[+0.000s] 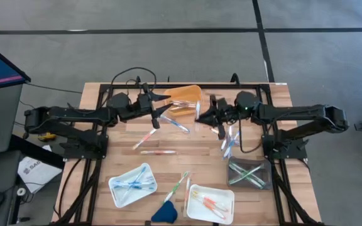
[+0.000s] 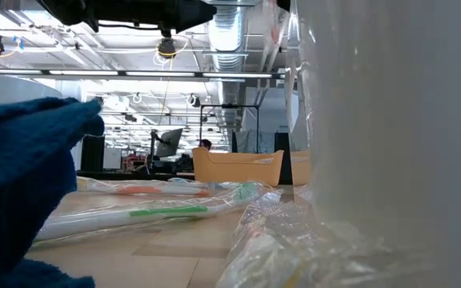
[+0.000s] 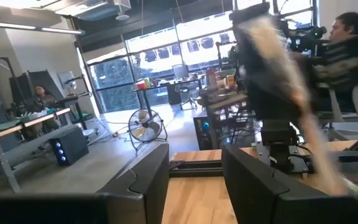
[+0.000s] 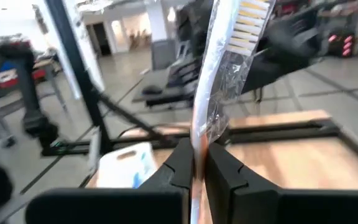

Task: Pick & Place Toothbrushes
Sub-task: Put the orange toothbrush into the right white bin

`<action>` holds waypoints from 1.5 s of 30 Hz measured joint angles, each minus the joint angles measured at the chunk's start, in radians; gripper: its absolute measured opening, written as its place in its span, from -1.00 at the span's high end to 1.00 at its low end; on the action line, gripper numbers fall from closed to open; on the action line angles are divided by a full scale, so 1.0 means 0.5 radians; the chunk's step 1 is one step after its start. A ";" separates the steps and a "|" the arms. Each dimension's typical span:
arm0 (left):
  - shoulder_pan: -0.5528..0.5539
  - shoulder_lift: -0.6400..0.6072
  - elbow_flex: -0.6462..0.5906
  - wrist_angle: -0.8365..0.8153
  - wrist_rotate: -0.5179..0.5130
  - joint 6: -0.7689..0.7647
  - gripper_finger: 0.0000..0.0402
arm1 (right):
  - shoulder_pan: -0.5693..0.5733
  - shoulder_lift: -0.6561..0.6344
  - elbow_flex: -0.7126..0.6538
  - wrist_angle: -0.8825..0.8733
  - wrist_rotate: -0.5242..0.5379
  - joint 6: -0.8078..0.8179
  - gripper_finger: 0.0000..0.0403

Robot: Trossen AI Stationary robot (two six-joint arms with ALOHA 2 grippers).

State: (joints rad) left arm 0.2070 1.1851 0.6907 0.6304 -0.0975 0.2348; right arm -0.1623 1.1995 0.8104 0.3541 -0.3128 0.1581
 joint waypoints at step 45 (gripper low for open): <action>-1.023 -0.002 0.000 0.074 0.000 -0.245 0.32 | 1.581 0.820 0.246 -0.490 1.257 1.175 0.94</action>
State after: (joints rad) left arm -0.3045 1.1843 0.6907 0.6674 -0.0972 0.1125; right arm 0.6283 1.6096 0.9334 0.1089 0.3157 0.7456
